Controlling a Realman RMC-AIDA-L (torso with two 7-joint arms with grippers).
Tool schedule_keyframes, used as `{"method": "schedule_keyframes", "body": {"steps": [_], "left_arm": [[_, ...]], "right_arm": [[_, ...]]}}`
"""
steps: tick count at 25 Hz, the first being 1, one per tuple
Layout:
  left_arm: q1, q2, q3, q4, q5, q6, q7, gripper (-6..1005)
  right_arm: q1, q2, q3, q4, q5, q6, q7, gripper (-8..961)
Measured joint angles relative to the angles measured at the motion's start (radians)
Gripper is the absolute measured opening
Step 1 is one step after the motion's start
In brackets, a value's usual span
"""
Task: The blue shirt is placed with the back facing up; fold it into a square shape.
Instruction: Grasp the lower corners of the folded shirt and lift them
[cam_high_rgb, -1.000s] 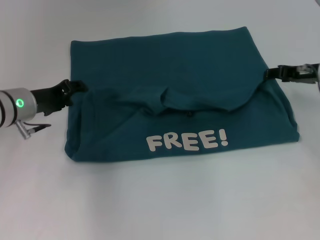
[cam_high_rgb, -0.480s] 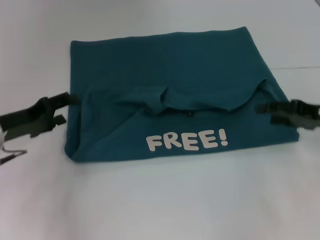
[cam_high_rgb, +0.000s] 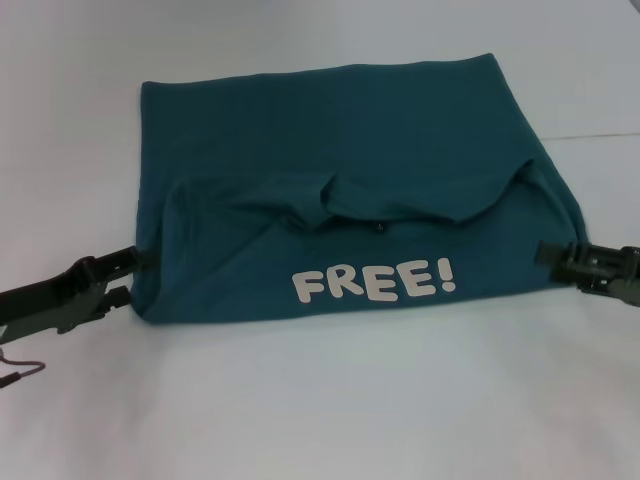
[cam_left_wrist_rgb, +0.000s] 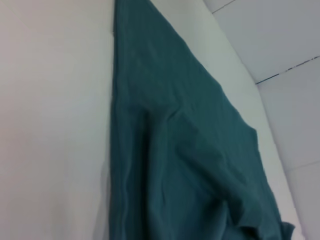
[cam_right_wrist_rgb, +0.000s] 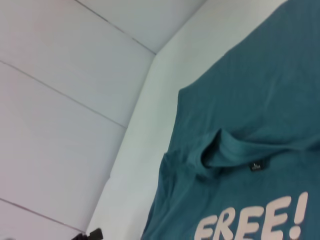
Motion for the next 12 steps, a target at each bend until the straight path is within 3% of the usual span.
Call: {"method": "schedule_keyframes", "body": {"steps": [6,12], "left_arm": [[-0.014,-0.012,0.035,-0.038,0.000,-0.105,0.104,828],[-0.036,-0.009,0.041,-0.090,0.000,-0.144,0.126,828]], "right_arm": [[0.010,0.000,-0.001,0.018,-0.004,0.005,-0.021,826],[0.010,0.001,0.000,0.018,-0.004,0.010,-0.022,827]]}}
